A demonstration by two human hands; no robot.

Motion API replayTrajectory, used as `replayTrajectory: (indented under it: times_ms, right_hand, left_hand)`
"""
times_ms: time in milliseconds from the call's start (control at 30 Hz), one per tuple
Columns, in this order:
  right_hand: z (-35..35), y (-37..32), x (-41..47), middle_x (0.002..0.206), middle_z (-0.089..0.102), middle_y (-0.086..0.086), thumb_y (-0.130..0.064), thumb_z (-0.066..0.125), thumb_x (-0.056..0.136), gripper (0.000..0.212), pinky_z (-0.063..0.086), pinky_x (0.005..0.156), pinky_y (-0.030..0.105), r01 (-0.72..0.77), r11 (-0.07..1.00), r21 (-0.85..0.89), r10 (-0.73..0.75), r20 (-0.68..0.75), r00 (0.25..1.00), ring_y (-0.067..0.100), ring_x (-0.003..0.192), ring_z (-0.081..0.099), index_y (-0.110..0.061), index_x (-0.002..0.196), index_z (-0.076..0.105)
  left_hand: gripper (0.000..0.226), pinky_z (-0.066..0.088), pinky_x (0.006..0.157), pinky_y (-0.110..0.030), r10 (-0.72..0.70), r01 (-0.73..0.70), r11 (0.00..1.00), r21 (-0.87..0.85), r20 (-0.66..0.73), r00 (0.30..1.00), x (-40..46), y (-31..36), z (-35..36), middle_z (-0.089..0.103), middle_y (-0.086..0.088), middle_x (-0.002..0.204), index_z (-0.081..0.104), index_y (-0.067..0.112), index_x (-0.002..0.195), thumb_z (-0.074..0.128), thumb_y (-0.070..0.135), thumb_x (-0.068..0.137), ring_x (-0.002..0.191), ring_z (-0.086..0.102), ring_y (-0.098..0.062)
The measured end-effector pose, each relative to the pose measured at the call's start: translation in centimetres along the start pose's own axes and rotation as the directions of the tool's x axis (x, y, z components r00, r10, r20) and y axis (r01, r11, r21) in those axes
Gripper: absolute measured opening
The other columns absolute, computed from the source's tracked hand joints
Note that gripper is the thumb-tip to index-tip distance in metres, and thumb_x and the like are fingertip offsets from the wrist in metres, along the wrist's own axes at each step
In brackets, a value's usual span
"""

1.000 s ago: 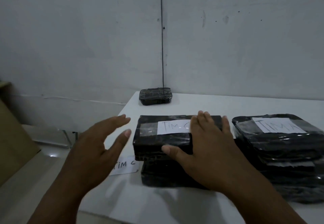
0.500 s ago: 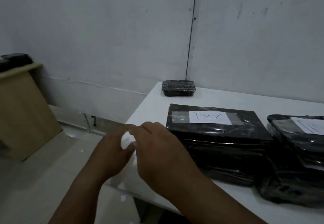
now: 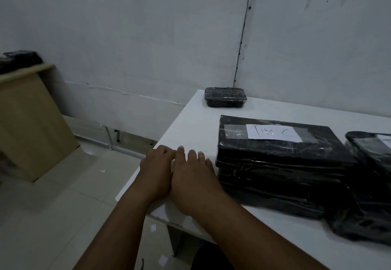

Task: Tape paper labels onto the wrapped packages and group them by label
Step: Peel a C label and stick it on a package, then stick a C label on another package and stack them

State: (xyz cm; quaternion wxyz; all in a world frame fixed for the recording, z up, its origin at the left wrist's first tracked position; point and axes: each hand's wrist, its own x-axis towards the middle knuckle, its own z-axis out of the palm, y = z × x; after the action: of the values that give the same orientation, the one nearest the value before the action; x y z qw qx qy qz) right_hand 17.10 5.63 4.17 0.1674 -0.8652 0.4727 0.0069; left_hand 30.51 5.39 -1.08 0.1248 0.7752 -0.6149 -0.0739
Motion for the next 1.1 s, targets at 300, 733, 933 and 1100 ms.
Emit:
replayTrajectory:
  times_ms: [300, 733, 933, 1100]
  right_hand:
    - [0.2, 0.7, 0.4, 0.158, 0.028, 0.020, -0.017, 0.049, 0.102, 0.077, 0.023, 0.120, 0.049, -0.068, 0.998, -0.018, 0.068, 0.003, 0.998, 0.041, 0.149, 0.022, 0.000, 0.161, 0.002]
    - [-1.1, 0.3, -0.6, 0.123, 0.041, 0.006, -0.025, 0.053, 0.100, 0.027, 0.035, 0.070, 0.037, 0.086, 0.987, 0.139, -0.051, -0.241, 0.969, 0.029, 0.116, 0.043, -0.021, 0.124, 0.040]
    - [-2.6, -1.4, -1.2, 0.108, 0.050, -0.003, -0.037, 0.043, 0.105, 0.015, 0.036, 0.072, 0.029, 0.286, 0.878, 0.383, -0.098, -0.441, 0.892, 0.016, 0.094, 0.048, -0.023, 0.110, 0.048]
    - [-6.8, -1.4, -2.0, 0.076, 0.057, -0.009, -0.037, 0.056, 0.100, 0.028, 0.038, 0.055, 0.013, 0.372, 0.760, 0.533, 0.042, -0.611, 0.790, 0.001, 0.068, 0.052, -0.024, 0.076, 0.049]
  left_hand:
    - [0.011, 0.037, 0.081, -0.034, 0.036, -0.054, 0.987, -0.153, -0.116, 0.993, 0.4, 0.9, -0.9, 0.066, 0.014, 0.100, 0.069, 0.031, 0.094, 0.058, 0.028, 0.095, 0.107, 0.058, -0.018]
    - [0.015, 0.050, 0.069, -0.032, 0.054, -0.119, 0.879, -0.461, -0.153, 0.987, -1.8, -2.4, -6.5, 0.069, 0.020, 0.086, 0.067, 0.027, 0.084, 0.062, 0.025, 0.098, 0.074, 0.063, -0.006]
    - [0.013, 0.060, 0.065, -0.023, -0.071, -0.229, 0.718, -0.657, -0.397, 0.915, -3.6, -3.9, -11.2, 0.072, 0.006, 0.086, 0.072, 0.030, 0.091, 0.079, 0.025, 0.081, 0.077, 0.071, -0.009]
    - [0.029, 0.061, 0.073, -0.023, -0.166, -0.410, 0.453, -0.791, -0.527, 0.834, -3.9, -1.6, -14.0, 0.073, 0.004, 0.078, 0.067, 0.024, 0.101, 0.075, 0.017, 0.073, 0.078, 0.072, -0.013]
